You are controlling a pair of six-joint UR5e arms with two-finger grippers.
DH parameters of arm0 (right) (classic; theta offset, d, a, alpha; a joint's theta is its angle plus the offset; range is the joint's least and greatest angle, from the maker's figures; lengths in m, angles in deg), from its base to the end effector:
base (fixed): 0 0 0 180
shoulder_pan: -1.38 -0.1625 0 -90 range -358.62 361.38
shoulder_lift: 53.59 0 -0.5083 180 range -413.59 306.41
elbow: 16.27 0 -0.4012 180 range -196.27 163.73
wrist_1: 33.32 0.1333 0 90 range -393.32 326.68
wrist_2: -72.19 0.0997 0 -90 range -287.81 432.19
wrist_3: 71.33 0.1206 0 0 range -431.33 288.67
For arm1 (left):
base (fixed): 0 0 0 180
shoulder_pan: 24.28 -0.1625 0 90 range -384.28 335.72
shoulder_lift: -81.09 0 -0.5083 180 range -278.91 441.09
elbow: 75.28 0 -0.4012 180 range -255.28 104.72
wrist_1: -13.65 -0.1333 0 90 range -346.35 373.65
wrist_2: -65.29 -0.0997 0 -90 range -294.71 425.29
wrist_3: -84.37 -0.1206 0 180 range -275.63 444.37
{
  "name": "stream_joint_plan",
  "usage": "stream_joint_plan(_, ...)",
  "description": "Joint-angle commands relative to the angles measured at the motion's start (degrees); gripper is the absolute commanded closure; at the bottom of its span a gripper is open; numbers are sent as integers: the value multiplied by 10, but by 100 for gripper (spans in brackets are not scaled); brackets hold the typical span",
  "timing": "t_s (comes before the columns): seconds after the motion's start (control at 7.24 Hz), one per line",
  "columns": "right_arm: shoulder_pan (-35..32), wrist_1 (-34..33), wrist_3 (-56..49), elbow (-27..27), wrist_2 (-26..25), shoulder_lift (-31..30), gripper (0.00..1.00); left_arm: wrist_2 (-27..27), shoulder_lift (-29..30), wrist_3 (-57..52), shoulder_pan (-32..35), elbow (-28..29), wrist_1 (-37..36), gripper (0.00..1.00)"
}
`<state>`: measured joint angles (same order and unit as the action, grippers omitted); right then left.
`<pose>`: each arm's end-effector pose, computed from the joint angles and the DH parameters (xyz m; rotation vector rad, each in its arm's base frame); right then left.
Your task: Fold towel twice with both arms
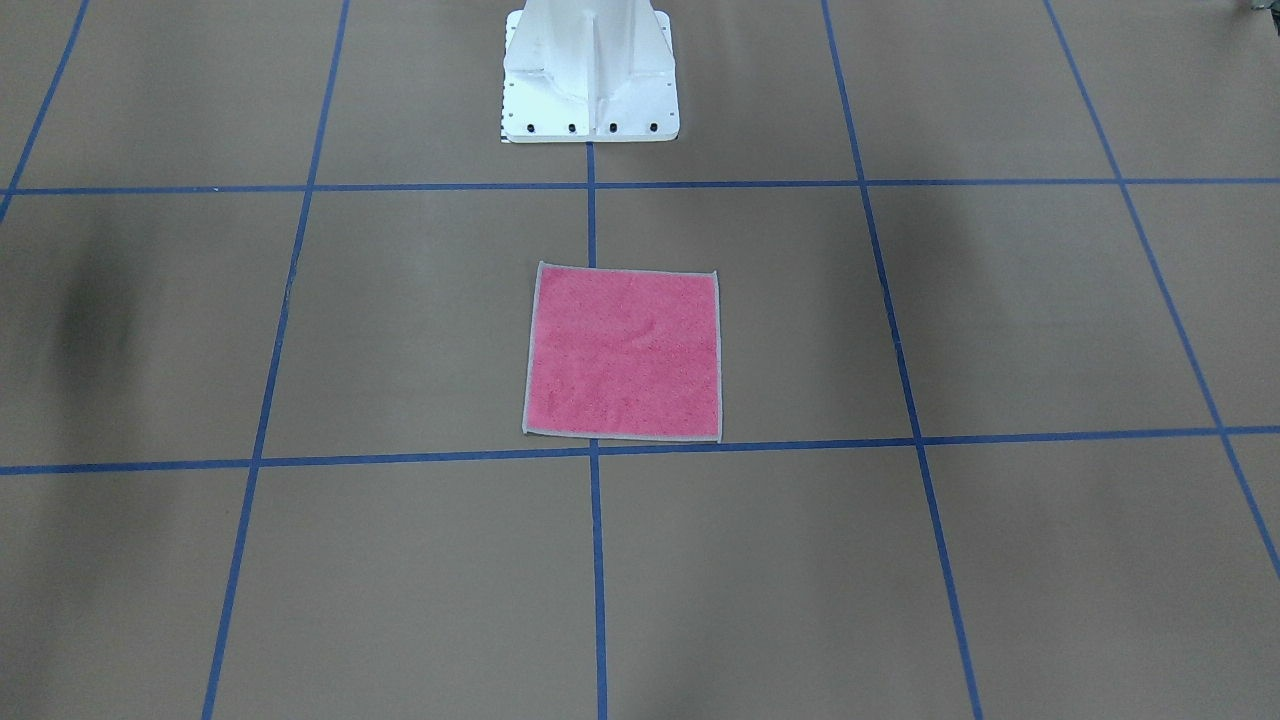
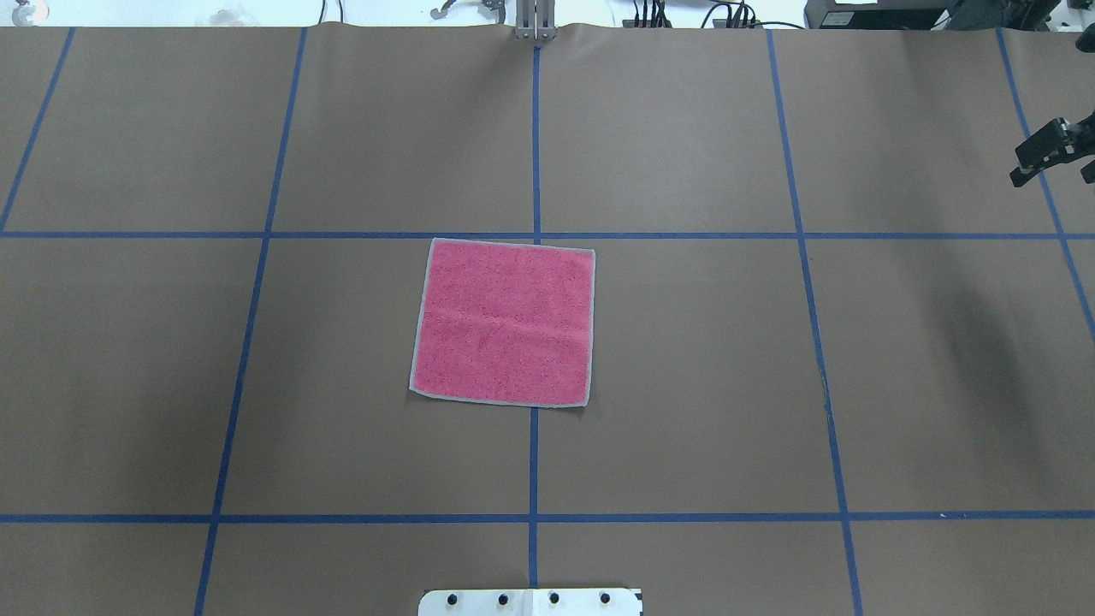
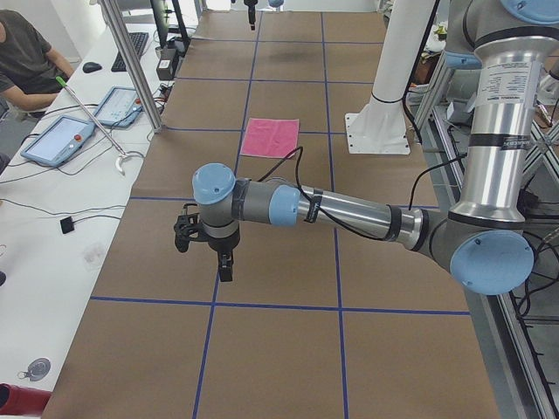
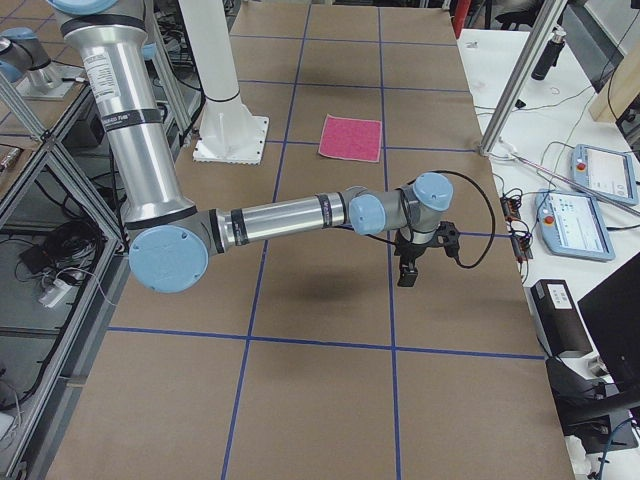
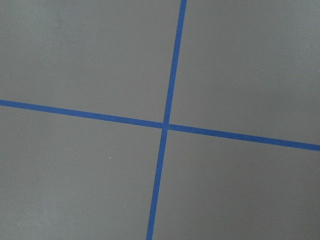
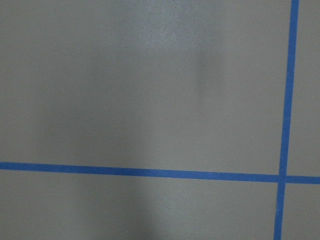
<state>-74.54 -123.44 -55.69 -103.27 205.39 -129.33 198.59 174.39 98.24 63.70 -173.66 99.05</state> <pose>-0.1049 -0.6268 0.6438 -0.0138 -0.7738 -0.0474 -0.0318 -0.5334 0.6635 0.0122 0.7644 -0.1500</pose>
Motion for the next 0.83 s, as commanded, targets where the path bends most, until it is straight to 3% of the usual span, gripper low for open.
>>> stream_joint_plan(0.0, -1, 3, 2, -4, 4, -4, 0, 2, -7, 1, -7, 1, 21, 0)
stream_joint_plan(0.41, 0, 4, 6, -13, 4, -6, 0, 4, -8, 1, -12, -3, 21, 0)
stream_joint_plan(0.69, -1, 3, 8, -29, 12, -7, 0, 33, -10, 5, -12, -1, 23, 0)
